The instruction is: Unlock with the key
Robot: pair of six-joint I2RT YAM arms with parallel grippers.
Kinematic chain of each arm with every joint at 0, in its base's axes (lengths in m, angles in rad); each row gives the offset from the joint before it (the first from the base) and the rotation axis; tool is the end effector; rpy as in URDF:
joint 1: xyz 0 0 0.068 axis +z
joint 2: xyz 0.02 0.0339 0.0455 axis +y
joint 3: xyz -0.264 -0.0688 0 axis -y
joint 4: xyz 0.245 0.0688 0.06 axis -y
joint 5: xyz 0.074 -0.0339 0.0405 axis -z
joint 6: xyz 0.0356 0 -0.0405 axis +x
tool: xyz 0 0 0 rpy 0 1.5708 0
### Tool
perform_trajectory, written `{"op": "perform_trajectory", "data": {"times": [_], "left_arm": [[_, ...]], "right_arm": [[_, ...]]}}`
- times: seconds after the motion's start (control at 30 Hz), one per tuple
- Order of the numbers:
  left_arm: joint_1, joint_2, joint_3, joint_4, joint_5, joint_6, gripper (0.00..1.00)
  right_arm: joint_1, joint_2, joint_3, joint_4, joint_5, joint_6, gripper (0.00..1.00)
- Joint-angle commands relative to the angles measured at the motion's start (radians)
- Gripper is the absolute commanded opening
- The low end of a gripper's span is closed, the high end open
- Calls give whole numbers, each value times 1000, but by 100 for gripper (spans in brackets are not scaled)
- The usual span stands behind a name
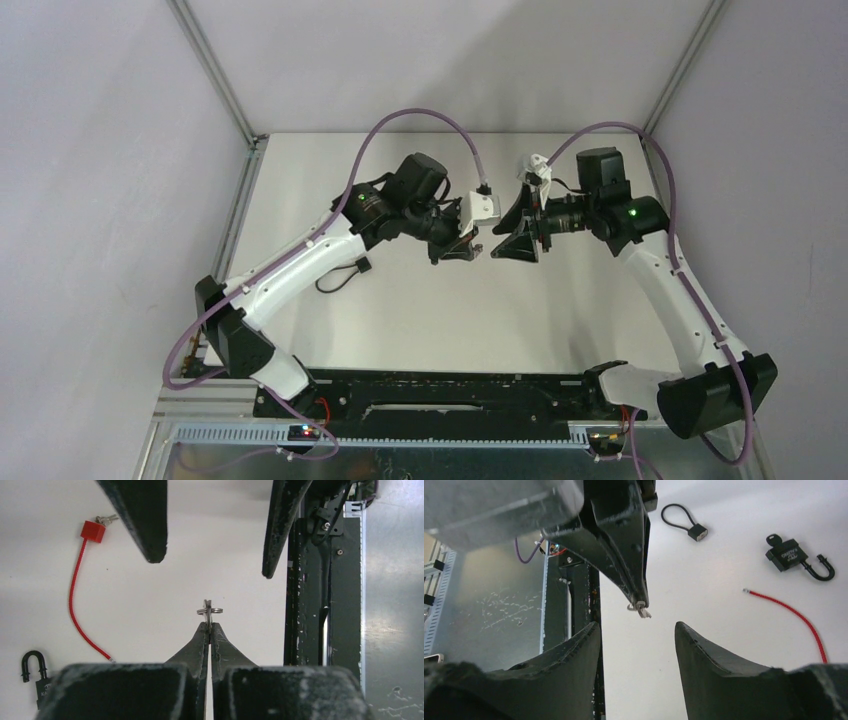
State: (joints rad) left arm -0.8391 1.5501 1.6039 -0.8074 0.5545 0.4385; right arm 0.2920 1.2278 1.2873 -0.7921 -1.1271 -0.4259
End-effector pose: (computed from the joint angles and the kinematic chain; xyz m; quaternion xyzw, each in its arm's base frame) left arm 0.2079 -0.2595 0.3792 0.6136 0.6437 -0.3222 0.3245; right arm 0.2192 0.0995 0.3769 -0.4748 0.6466 0.4639 0.3759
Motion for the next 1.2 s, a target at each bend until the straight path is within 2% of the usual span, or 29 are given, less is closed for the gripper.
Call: {"op": "perform_trajectory", "data": {"times": [0.0, 0.13, 0.5, 0.9, 1.17], "left_arm": [[-9, -34, 34, -15, -10, 10, 0], [-13, -35, 39, -16, 7, 3, 0], [-15, -33, 45, -13, 22, -4, 0], [-16, -40, 39, -8, 15, -4, 0], [-17, -45, 39, -13, 2, 4, 0]], "right_arm": [[24, -5, -2, 121, -21, 83, 58], [41, 14, -5, 172, -59, 134, 53], [87, 77, -5, 206, -46, 178, 43], [94, 90, -6, 141, -27, 124, 20], [93, 82, -6, 104, -10, 86, 14]]}}
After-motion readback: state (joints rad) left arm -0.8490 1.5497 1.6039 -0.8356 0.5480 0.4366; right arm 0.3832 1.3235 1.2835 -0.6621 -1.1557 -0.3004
